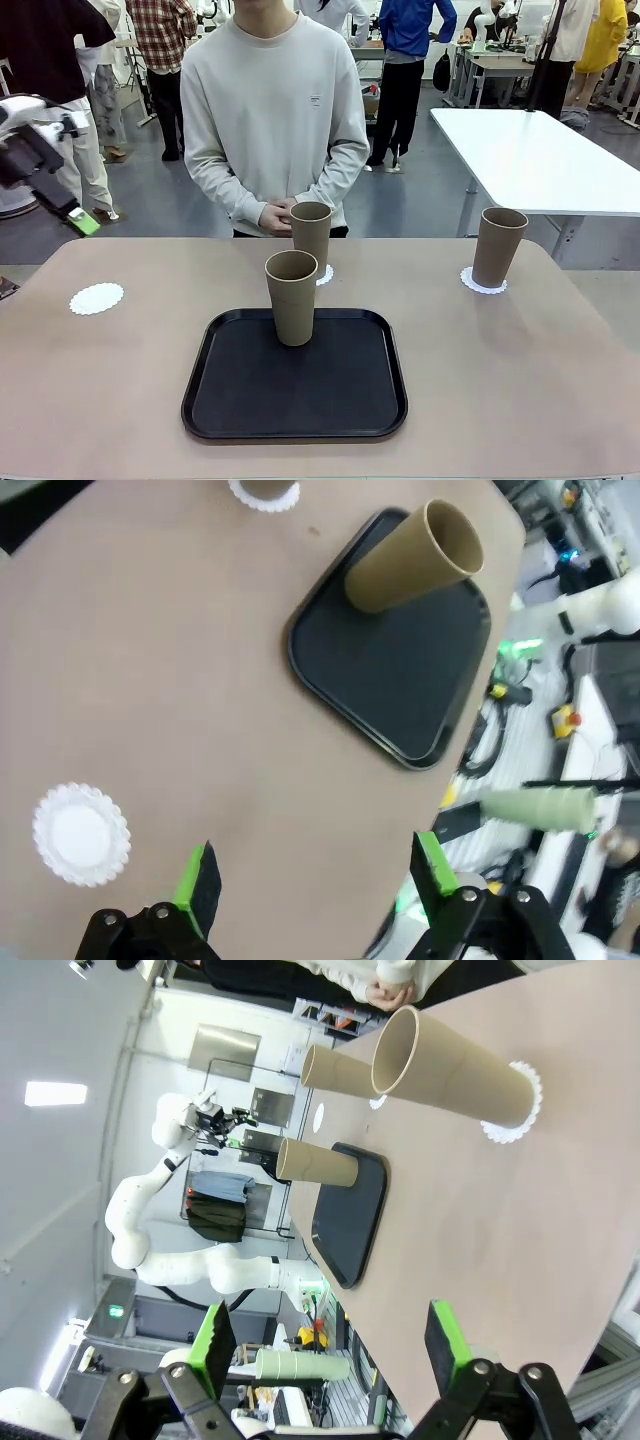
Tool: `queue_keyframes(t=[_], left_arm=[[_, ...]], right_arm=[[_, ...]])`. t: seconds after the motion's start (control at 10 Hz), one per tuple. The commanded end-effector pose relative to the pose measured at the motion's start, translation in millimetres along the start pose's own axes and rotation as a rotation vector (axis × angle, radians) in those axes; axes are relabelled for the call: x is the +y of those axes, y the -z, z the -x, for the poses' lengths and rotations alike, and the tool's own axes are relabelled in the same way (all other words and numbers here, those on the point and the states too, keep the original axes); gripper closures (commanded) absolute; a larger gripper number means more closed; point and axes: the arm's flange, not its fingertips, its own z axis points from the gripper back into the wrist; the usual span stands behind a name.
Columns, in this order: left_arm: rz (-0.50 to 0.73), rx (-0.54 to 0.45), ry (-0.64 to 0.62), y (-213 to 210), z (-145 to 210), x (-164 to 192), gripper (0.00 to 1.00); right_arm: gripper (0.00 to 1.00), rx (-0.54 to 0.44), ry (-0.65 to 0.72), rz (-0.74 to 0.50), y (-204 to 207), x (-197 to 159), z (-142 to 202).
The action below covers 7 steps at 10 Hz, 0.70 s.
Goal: Place coasters on the table and set cups on them.
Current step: Take one Reusable plastic cup from the Flat Tray and place it on a coaster set by the human.
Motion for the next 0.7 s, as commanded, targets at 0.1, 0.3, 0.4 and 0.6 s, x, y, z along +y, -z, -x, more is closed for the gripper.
queue_keyframes(t=[0.1,0.3,0.4,0.6], left_arm=[[-0.108,0.088,0.218,42,-28,-25,0.0],[-0.148,0.109,0.341,71,-47,-48,0.0],[-0.163,0.096,0.395,81,-57,-59,0.0],[-0.175,0.035,0.494,106,-71,-69,0.0]], right_arm=[[0.0,-0.014,-0.003,0.0,1,1,1],[0.0,-0.014,-0.003,0.0,1,1,1],[0.0,-0.014,-0.003,0.0,1,1,1],[0.0,-0.014,-0.003,0.0,1,1,1]])
